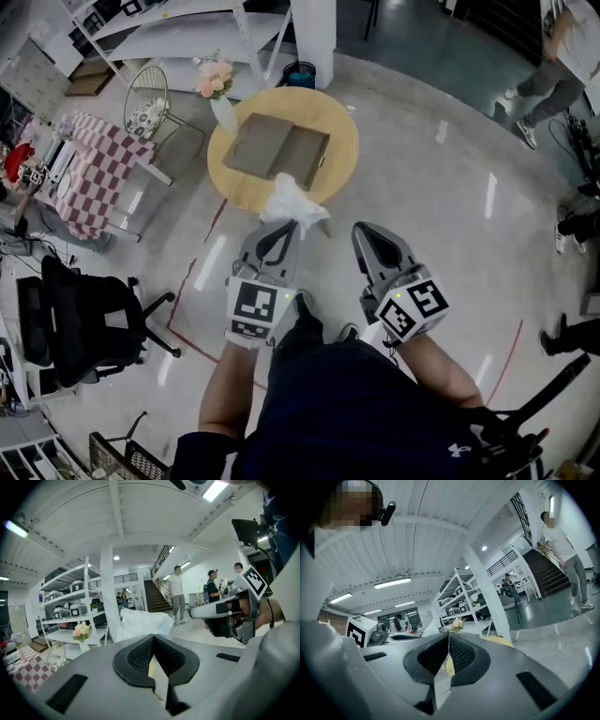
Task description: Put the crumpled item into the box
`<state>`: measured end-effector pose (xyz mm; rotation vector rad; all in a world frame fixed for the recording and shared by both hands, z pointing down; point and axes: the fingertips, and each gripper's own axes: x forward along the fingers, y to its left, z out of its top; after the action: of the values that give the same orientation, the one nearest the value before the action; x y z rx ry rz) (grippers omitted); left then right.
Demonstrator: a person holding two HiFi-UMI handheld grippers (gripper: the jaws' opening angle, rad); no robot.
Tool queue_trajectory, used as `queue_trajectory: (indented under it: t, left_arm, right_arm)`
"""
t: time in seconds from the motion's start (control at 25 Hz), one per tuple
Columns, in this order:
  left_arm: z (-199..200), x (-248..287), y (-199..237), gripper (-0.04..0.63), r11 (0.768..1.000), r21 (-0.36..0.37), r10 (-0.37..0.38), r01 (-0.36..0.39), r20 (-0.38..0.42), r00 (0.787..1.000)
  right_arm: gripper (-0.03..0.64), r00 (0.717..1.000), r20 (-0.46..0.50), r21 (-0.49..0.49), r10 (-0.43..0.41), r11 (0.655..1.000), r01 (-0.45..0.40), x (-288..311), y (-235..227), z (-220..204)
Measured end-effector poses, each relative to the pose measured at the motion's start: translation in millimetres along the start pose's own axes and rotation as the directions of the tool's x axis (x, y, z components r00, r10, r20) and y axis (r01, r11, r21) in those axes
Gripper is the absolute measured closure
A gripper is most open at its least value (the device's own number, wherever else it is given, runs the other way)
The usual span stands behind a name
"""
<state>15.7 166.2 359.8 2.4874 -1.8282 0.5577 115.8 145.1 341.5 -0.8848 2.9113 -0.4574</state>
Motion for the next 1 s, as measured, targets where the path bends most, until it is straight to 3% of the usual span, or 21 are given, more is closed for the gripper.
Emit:
queue_trajectory:
  t: [0.68, 1.0]
  left_arm:
    - [-20, 66, 91, 0.578, 0.984, 0.002, -0.176, 0.176, 0.021, 0.984]
    - [-23, 65, 117, 0.578, 0.979, 0.007, -0.203, 0.203, 0.031, 0.979]
  right_arm:
    - [0.603, 0.989, -0.018, 0.033, -0.148, 0.988, 0.148, 104, -22, -2]
    - [0.603, 0.986, -0.026, 0.06, -0.166, 0.984, 0.167, 127, -12, -5]
